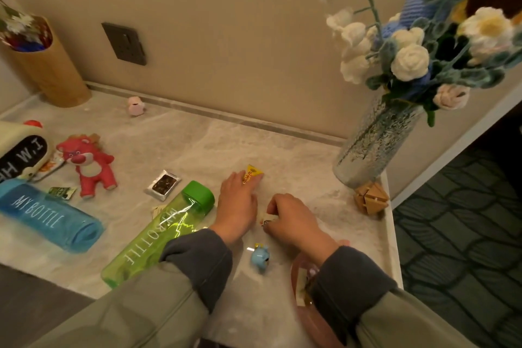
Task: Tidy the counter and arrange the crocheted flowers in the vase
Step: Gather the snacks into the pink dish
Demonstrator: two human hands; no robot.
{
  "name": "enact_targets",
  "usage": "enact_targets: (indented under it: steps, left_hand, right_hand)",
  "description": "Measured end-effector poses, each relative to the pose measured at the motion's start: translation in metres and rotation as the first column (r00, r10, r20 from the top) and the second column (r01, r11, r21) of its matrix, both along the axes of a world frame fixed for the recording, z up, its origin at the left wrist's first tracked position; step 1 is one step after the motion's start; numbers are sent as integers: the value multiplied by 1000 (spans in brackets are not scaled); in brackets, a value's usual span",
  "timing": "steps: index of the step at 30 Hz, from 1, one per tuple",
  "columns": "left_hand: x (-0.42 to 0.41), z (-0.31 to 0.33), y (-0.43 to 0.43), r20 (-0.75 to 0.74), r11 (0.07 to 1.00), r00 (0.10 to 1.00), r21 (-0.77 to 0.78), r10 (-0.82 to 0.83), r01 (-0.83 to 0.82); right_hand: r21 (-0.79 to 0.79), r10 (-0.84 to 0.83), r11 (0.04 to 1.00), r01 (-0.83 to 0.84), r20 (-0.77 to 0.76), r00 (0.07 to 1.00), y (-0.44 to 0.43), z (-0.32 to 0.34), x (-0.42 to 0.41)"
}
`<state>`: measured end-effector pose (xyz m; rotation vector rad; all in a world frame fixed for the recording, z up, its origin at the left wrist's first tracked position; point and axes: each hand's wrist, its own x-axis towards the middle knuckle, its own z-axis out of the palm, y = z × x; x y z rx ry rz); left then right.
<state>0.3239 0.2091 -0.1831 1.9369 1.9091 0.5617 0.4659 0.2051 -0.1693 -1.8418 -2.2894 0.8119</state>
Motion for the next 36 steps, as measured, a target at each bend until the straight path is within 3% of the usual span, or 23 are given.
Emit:
enact_targets:
  steps: [5,11,15,21,26,30,36]
  left_hand:
    - [-4,-15,-3,56,989,996,122,76,-82]
    - [9,-8,-16,456,995,889,54,47,-81]
    - [24,5,-38,583,998,811,20,-55,54]
    - [41,23,-73,576,990,811,-17,-105,141]
    - [62,24,-111,514,924,790,10,-333,383]
    - [76,19,-132,278,846,799,163,-534,509]
    - [78,8,-142,34,781,785,139,-618,609]
  right_hand:
    - [-3,-21,1000,21,-107,994,-3,1,4]
    - [72,-256,950,305,-384,887,-20,16,28]
    - [108,-329,906,410,-429,841,-41,26,48]
    - [92,-491,800,593,-468,735,-94,24,71]
    - [79,-592,711,699,-469,655,-137,22,87]
    - [118,-663,652,749,-391,639,-167,19,93]
    - [197,-683,651,733,-270,679,-185,6,96]
